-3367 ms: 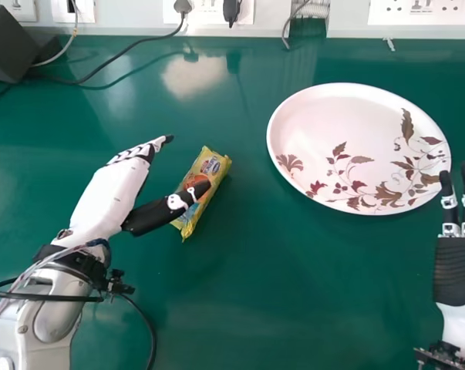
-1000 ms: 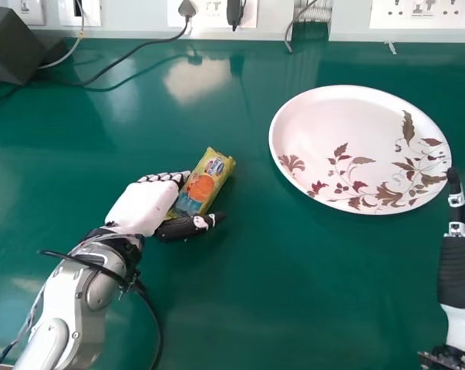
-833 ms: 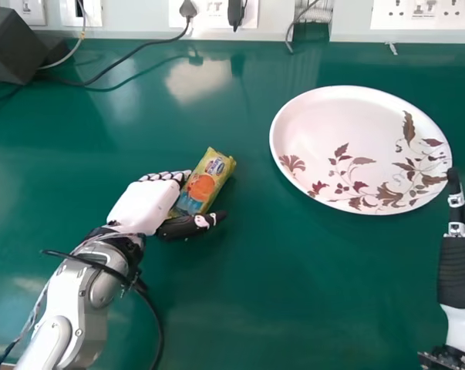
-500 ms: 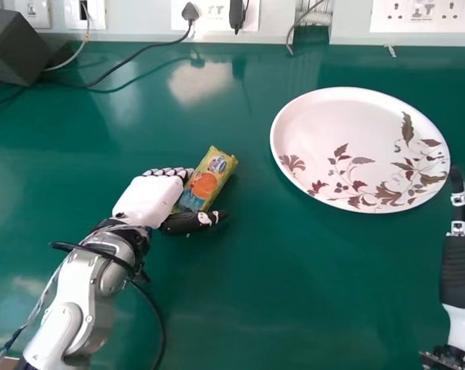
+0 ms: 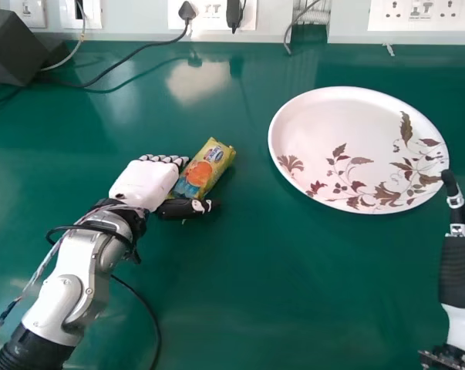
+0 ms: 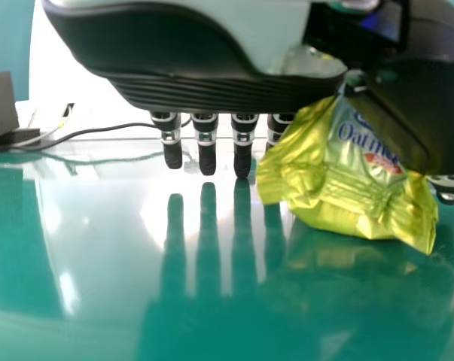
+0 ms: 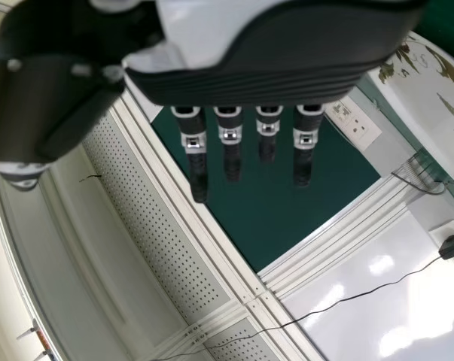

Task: Pick up biscuit and place it in the plate

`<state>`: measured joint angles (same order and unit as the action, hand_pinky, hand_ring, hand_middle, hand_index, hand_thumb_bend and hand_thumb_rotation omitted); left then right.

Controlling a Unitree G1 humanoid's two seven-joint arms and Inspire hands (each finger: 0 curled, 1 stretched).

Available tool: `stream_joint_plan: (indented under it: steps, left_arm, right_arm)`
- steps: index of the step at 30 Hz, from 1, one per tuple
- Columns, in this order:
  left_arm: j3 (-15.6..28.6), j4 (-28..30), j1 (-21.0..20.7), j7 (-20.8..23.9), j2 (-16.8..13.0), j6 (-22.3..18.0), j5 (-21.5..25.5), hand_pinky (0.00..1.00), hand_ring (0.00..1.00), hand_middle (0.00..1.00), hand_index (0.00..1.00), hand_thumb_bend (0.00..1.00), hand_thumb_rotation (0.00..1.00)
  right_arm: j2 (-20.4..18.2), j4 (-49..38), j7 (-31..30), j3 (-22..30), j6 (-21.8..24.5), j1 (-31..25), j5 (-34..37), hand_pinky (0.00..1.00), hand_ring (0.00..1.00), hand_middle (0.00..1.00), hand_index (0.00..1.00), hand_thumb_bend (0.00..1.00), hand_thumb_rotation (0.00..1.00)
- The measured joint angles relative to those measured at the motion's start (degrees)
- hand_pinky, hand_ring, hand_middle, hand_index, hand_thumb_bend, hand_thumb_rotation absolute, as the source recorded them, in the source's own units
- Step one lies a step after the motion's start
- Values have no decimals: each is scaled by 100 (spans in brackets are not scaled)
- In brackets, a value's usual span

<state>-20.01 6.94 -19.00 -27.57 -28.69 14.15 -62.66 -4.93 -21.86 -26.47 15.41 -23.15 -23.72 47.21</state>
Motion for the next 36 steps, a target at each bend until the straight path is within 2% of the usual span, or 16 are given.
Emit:
stream_joint_plan:
  steps: [7, 12, 15, 16, 19, 22, 23, 24, 26, 28, 34, 36]
  left_arm:
    - [-79, -105, -161, -81, -322, -180, 41, 100, 100, 100, 100, 100, 58]
    - [-98, -138, -221, -129, -448, -280, 54, 100, 100, 100, 99, 100, 51]
    - [-108, -148, -235, -131, -485, -304, 55, 100, 95, 97, 94, 100, 46]
    - [-109, -148, -236, -128, -489, -305, 52, 98, 92, 95, 92, 100, 44]
    - [-109, -171, -261, -60, -523, -324, 21, 84, 81, 87, 86, 100, 37]
    - [-108, -229, -328, 34, -570, -363, -21, 64, 70, 79, 79, 93, 32]
    - [-106, -259, -348, 42, -596, -363, -29, 63, 69, 78, 78, 92, 32]
    - [-101, -269, -361, 55, -607, -362, -16, 57, 63, 75, 74, 89, 29]
    - [-99, -281, -386, 99, -608, -364, 7, 52, 59, 72, 70, 82, 25]
    - [-96, -299, -422, 113, -617, -377, 25, 47, 54, 69, 66, 74, 20]
    - [-92, -310, -457, 132, -631, -384, 55, 41, 47, 61, 59, 61, 8]
    - [-90, -315, -459, 139, -631, -384, 74, 39, 46, 59, 52, 53, 12]
  right_arm:
    - [-4, 1, 5, 11, -47, -10, -13, 71, 82, 87, 70, 95, 23]
    - [-5, -16, 16, 1, -14, -25, 101, 69, 80, 85, 67, 94, 22]
    - [-15, -109, 150, -4, 52, -46, 183, 69, 79, 83, 65, 94, 22]
    - [-17, -140, 182, -7, 74, -51, 213, 69, 79, 83, 65, 94, 22]
    - [-28, -255, 348, -38, 158, -86, 347, 70, 79, 82, 64, 93, 21]
    - [-31, -361, 474, -78, 182, -114, 357, 68, 77, 79, 61, 91, 22]
    - [-32, -382, 529, -83, 182, -115, 329, 68, 77, 79, 60, 91, 22]
    - [-34, -393, 594, -84, 180, -118, 280, 68, 75, 77, 57, 91, 21]
    - [-37, -411, 732, -86, 171, -119, 149, 67, 74, 74, 56, 91, 21]
    - [-36, -446, 862, -108, 166, -117, 6, 66, 73, 73, 59, 91, 22]
    - [-34, -512, 1024, -145, 116, -117, -52, 66, 72, 72, 63, 90, 23]
    - [-34, -512, 1045, -148, 70, -116, -53, 66, 72, 71, 62, 90, 24]
